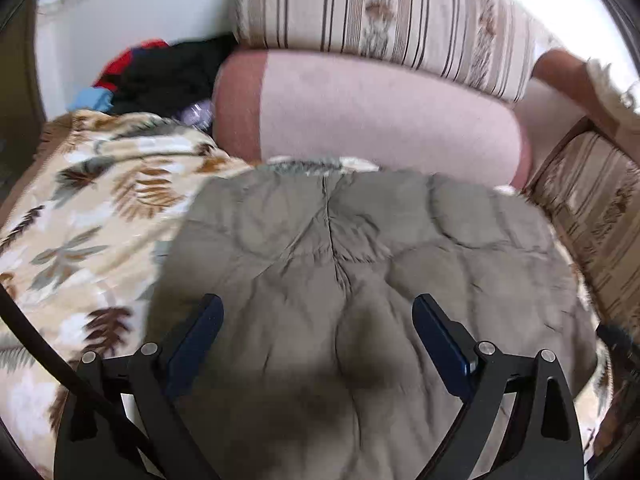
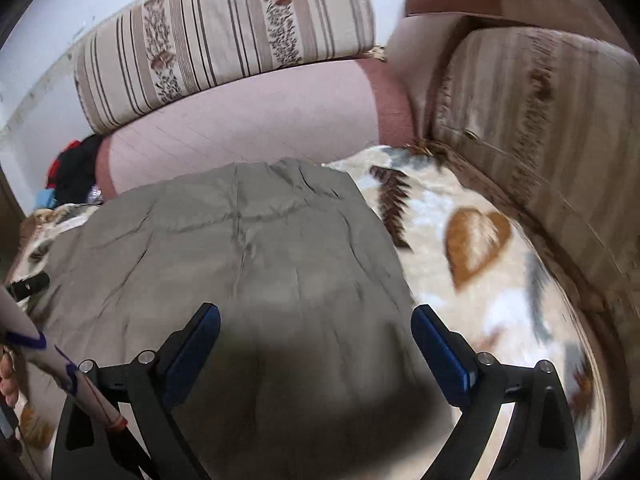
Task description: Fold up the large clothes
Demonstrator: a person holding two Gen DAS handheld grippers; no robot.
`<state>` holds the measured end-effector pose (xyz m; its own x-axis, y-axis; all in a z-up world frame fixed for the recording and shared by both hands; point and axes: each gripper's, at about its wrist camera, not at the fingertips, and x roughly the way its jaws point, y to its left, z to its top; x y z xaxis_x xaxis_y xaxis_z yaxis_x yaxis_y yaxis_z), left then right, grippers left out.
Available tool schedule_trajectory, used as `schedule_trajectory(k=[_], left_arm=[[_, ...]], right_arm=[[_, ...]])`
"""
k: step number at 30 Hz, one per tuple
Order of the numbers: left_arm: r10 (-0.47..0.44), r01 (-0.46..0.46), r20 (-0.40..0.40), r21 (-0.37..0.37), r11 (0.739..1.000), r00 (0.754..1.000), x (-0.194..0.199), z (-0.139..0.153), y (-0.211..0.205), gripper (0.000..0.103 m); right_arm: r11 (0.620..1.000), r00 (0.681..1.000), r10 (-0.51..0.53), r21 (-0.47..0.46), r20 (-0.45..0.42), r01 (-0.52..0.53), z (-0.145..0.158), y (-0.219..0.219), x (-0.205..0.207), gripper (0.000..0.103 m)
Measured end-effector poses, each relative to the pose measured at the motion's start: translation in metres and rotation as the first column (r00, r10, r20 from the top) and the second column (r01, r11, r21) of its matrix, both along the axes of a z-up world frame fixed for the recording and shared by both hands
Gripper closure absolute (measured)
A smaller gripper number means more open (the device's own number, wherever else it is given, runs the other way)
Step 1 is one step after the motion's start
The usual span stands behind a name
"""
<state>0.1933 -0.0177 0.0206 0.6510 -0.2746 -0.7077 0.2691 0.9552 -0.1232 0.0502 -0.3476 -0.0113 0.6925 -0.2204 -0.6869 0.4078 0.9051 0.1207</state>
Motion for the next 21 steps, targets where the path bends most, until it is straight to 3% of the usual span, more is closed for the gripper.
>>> schedule_trajectory(k=[4, 8, 17, 21], left_arm=[[0.057, -0.059, 0.100, 0.016, 0.998, 0.993, -0.060, 0.030, 0.022, 0.008], [0.116, -0.133, 0.213, 0.067, 0.989, 0.970, -0.117, 0.050, 0.037, 0.008], [0.184, -0.202, 0.296, 0.033, 0.979, 0.937, -0.193, 0.064, 0.057, 0.005], [0.183, -0.214, 0.348, 0.053, 0.975, 0.919, -0.217, 0.067, 0.053, 0.004]], right_arm=[[1.000, 1.000, -0.018, 0.020, 0.004, 0.018, -0.005, 0.010, -0.057, 0.005], [1.000, 1.000, -0.023, 0.011, -0.019, 0.024, -0.012, 0.027, -0.097, 0.005], [0.998, 0.999, -0.036, 0.043, 0.025, 0.035, 0.002, 0.055, -0.163, 0.005], [0.999, 0.999, -0.031, 0.032, 0.043, 0.030, 0.010, 0.062, -0.176, 0.005]])
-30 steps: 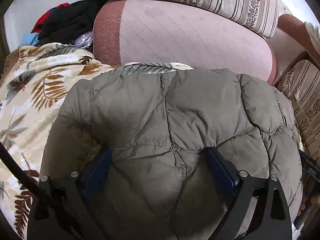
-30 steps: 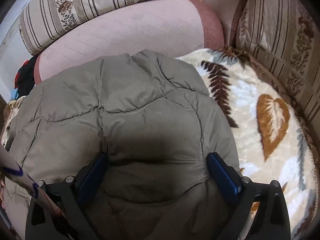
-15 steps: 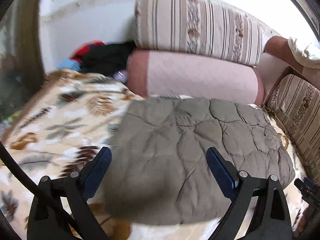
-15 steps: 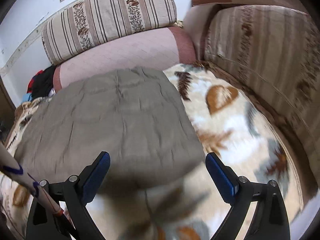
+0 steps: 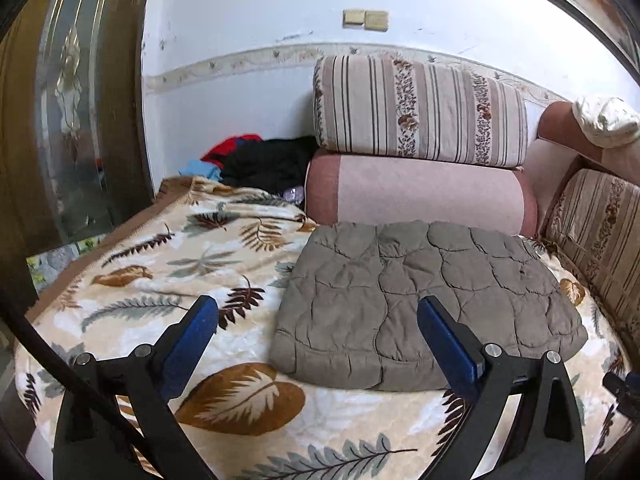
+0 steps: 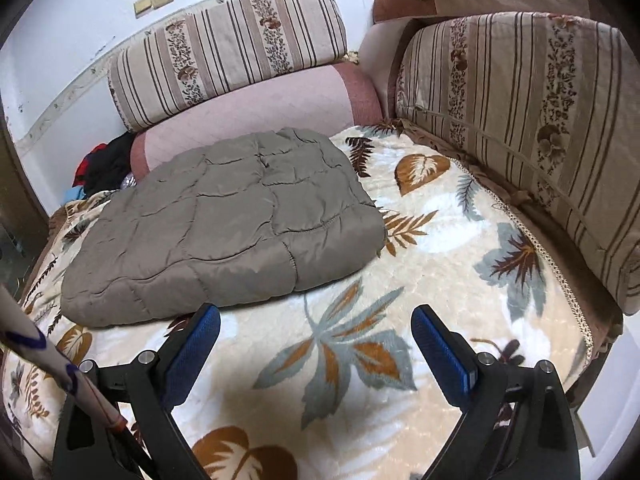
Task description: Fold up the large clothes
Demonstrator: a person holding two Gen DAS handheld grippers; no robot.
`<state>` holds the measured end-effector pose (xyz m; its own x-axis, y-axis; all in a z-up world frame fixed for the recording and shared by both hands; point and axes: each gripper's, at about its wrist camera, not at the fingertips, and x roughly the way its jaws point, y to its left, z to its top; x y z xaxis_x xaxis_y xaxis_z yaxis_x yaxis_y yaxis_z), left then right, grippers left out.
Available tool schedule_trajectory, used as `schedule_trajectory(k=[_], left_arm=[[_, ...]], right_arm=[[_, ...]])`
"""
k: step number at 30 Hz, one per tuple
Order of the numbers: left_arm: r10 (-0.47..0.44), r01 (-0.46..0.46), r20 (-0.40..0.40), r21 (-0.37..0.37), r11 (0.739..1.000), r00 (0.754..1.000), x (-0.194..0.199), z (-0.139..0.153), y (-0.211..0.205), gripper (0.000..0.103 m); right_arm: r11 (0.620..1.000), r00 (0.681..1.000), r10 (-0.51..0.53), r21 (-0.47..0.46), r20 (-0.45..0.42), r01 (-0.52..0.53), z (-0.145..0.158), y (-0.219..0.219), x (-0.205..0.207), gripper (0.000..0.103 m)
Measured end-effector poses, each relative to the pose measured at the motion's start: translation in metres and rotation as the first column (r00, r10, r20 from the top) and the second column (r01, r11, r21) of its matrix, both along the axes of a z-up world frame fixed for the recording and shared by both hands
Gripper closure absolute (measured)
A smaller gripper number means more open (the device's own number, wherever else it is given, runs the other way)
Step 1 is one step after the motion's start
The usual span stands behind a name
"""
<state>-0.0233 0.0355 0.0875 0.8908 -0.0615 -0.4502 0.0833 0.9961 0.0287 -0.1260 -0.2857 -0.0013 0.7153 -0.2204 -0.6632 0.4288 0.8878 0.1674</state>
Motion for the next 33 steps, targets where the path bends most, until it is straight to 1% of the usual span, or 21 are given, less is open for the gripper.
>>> schedule_trajectory(k=[3, 8, 12, 14, 17, 19, 22, 26, 29, 32, 33], left_arm=[[-0.016, 0.016, 0.013, 0.030, 0.999, 1.000, -0.011, 0.000, -0.008, 0.004], [-0.035, 0.035, -0.005, 0.022, 0.999, 0.999, -0.017, -0.005, -0.017, 0.004], [-0.042, 0.042, 0.003, 0.055, 0.998, 0.999, -0.021, -0.008, -0.024, 0.004], [-0.037, 0.037, -0.004, 0.068, 0.997, 0.999, -0.021, -0.010, -0.024, 0.004], [-0.020, 0.021, -0.027, 0.052, 0.998, 0.999, -0.021, -0.012, -0.016, 0.004], [0.001, 0.002, -0.050, 0.059, 0.998, 0.999, -0.021, -0.015, -0.009, 0.004], [0.032, -0.028, -0.055, 0.067, 0.997, 0.998, -0.023, -0.020, 0.003, 0.004], [0.059, -0.055, -0.063, 0.063, 0.997, 0.996, -0.024, -0.024, 0.015, 0.003], [0.069, -0.066, -0.045, 0.081, 0.995, 0.997, -0.026, -0.023, 0.017, 0.003], [0.078, -0.076, -0.020, 0.103, 0.992, 0.997, -0.028, -0.019, 0.017, 0.003], [0.075, -0.073, -0.010, 0.103, 0.992, 0.997, -0.029, -0.018, 0.017, 0.004]], right_arm=[[1.000, 1.000, -0.015, -0.003, 0.011, 0.016, 0.003, 0.002, -0.009, 0.005], [0.999, 0.999, -0.036, 0.015, 0.012, 0.036, 0.002, -0.003, -0.017, 0.005], [1.000, 1.000, -0.027, 0.012, 0.002, 0.027, -0.002, 0.000, -0.017, 0.005], [1.000, 1.000, -0.016, 0.003, -0.009, 0.016, -0.006, 0.004, -0.014, 0.005], [1.000, 1.000, -0.004, 0.004, -0.026, 0.004, -0.012, 0.007, -0.007, 0.005], [1.000, 0.999, 0.011, 0.008, -0.032, -0.011, -0.015, 0.011, 0.000, 0.005], [0.999, 0.998, 0.049, 0.004, -0.024, -0.049, -0.011, 0.017, 0.018, 0.005], [0.992, 0.994, 0.099, -0.072, -0.039, -0.101, -0.006, 0.029, 0.063, 0.005], [0.986, 0.989, 0.124, -0.104, -0.086, -0.133, -0.017, 0.037, 0.102, 0.005], [0.986, 0.976, 0.125, -0.088, -0.181, -0.142, -0.043, 0.039, 0.137, 0.005], [0.986, 0.970, 0.127, -0.076, -0.209, -0.146, -0.050, 0.039, 0.143, 0.007]])
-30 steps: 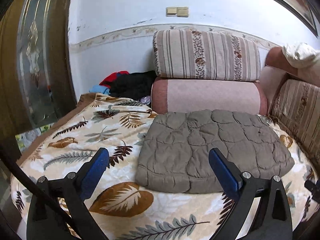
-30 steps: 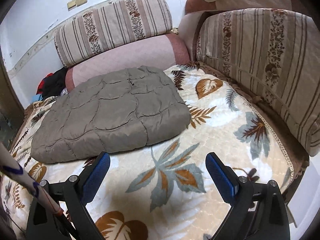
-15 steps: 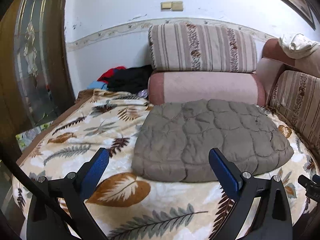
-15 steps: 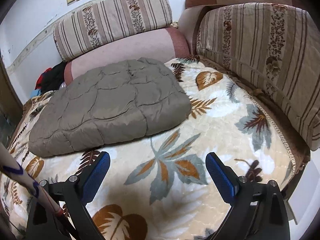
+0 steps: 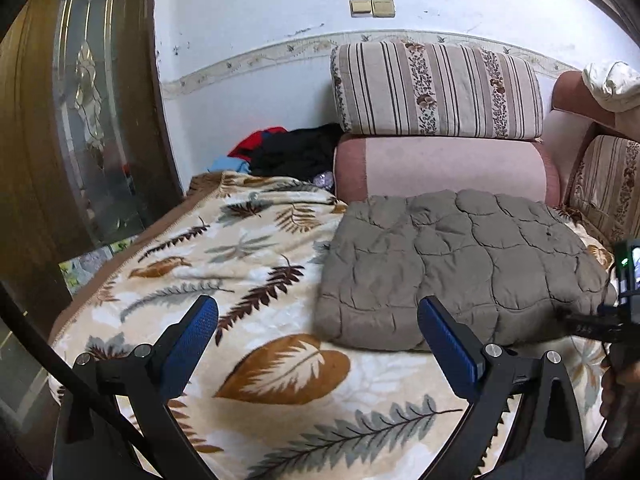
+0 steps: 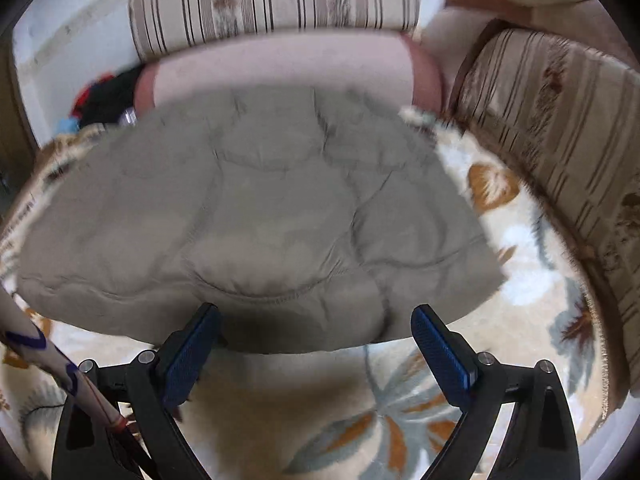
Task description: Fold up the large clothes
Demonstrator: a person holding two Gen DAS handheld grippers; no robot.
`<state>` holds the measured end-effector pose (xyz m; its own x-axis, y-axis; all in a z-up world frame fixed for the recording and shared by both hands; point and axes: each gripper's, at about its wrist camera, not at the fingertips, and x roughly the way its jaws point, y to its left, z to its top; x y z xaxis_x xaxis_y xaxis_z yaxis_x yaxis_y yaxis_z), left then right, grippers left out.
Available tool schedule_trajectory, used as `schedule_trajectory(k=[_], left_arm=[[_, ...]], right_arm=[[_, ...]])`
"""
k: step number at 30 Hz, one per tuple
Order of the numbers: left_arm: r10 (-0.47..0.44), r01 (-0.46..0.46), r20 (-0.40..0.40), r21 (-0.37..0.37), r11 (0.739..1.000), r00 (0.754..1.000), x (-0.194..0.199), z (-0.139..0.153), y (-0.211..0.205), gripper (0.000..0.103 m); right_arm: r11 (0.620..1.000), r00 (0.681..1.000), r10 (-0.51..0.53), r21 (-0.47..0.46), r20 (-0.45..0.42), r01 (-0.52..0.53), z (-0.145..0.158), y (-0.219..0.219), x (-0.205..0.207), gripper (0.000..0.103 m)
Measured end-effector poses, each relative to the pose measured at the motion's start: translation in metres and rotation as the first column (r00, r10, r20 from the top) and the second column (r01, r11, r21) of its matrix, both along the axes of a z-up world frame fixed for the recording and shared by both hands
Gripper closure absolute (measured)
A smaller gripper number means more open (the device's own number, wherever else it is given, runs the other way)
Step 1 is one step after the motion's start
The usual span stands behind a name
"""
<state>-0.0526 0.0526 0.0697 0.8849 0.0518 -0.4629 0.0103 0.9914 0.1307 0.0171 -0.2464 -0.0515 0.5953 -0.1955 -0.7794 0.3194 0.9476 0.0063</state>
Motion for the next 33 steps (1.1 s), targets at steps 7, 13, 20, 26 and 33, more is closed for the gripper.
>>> schedule_trajectory(k=[7, 13, 20, 26, 33], left_arm=[[-0.092, 0.087, -0.090, -0.061, 0.994, 0.992, 0.014, -0.009, -0.006, 0.002], [-0.130, 0.116, -0.183, -0.085, 0.990, 0.974, 0.050, -0.029, -0.006, 0.002], [-0.106, 0.065, -0.298, -0.142, 0.988, 0.949, 0.146, -0.063, 0.009, 0.002], [-0.050, 0.011, -0.393, -0.100, 0.995, 0.918, 0.214, -0.105, 0.001, 0.002], [-0.211, 0.086, -0.373, -0.324, 0.942, 0.904, 0.207, -0.094, 0.020, 0.002]], right_arm=[[0.998, 0.999, 0.019, 0.062, 0.028, -0.021, 0.003, -0.005, -0.028, 0.008], [0.993, 0.997, -0.059, 0.104, 0.052, 0.053, 0.007, -0.048, -0.059, 0.008], [0.944, 0.971, -0.236, 0.249, 0.046, 0.218, 0.000, -0.123, -0.058, 0.020], [0.917, 0.967, -0.256, 0.315, -0.010, 0.246, -0.006, -0.151, -0.018, 0.029], [0.918, 0.966, -0.254, 0.325, 0.038, 0.229, 0.007, -0.153, -0.049, 0.011]])
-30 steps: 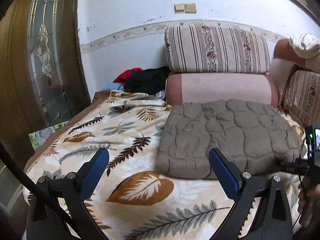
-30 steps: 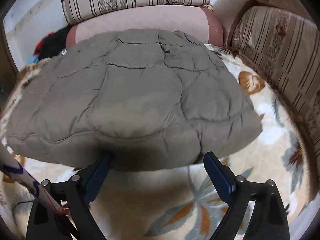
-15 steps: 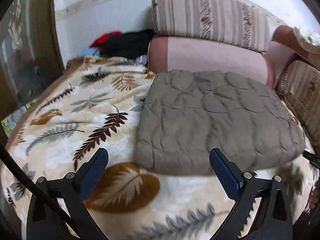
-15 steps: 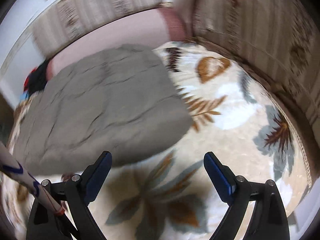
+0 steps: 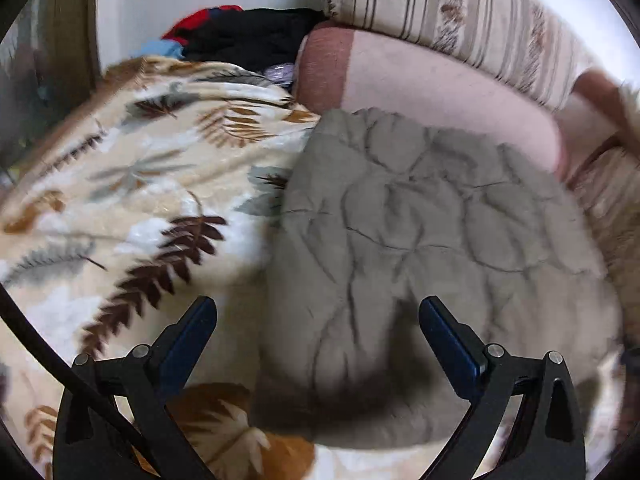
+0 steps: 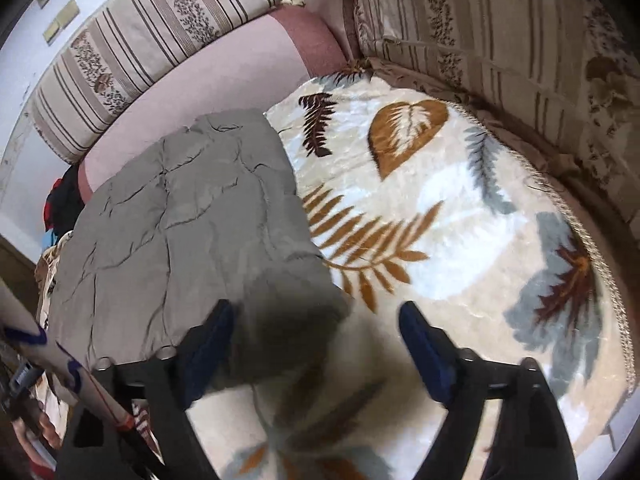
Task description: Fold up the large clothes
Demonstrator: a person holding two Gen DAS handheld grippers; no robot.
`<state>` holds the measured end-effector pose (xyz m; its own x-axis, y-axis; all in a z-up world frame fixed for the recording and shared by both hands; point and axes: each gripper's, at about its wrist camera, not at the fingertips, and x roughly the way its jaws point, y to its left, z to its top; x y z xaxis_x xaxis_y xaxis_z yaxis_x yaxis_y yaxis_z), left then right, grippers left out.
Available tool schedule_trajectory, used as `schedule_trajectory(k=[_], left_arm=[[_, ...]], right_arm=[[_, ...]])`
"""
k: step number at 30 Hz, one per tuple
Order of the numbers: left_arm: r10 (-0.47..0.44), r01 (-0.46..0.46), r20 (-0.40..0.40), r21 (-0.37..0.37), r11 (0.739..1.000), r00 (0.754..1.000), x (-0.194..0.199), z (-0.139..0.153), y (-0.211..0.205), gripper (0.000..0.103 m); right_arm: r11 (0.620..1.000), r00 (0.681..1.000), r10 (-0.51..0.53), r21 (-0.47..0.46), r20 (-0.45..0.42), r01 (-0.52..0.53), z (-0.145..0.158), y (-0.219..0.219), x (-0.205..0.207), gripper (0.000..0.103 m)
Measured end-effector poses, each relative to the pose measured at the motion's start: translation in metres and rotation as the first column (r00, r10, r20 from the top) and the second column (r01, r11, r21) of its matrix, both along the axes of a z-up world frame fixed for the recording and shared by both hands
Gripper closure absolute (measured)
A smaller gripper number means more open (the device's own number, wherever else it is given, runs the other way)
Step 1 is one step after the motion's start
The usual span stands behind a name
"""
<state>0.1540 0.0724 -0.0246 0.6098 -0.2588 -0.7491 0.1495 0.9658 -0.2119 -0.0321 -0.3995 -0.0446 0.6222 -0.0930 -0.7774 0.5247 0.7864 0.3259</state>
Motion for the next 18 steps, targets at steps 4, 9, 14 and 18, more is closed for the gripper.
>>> schedule_trajectory(k=[4, 9, 14, 18], left_arm=[[-0.041, 0.027, -0.050, -0.244, 0.969, 0.998, -0.001, -0.006, 0.036, 0.002], [-0.183, 0.112, -0.086, -0.525, 0.844, 0.979, 0.019, -0.034, 0.053, 0.002], [-0.279, 0.158, -0.178, -0.500, 0.851, 0.944, 0.048, -0.067, 0.014, 0.002], [-0.252, 0.157, -0.184, -0.416, 0.896, 0.950, 0.061, -0.058, -0.007, 0.008]], right_arm=[[0.998, 1.000, -0.008, 0.055, 0.023, 0.006, -0.013, -0.012, -0.015, 0.007], [0.968, 0.996, -0.037, 0.251, 0.077, 0.017, -0.039, -0.027, 0.001, 0.007], [0.927, 0.994, -0.023, 0.374, 0.107, -0.018, -0.054, -0.021, 0.044, 0.009], [0.931, 0.997, 0.013, 0.362, 0.082, -0.042, -0.053, -0.023, 0.077, 0.029]])
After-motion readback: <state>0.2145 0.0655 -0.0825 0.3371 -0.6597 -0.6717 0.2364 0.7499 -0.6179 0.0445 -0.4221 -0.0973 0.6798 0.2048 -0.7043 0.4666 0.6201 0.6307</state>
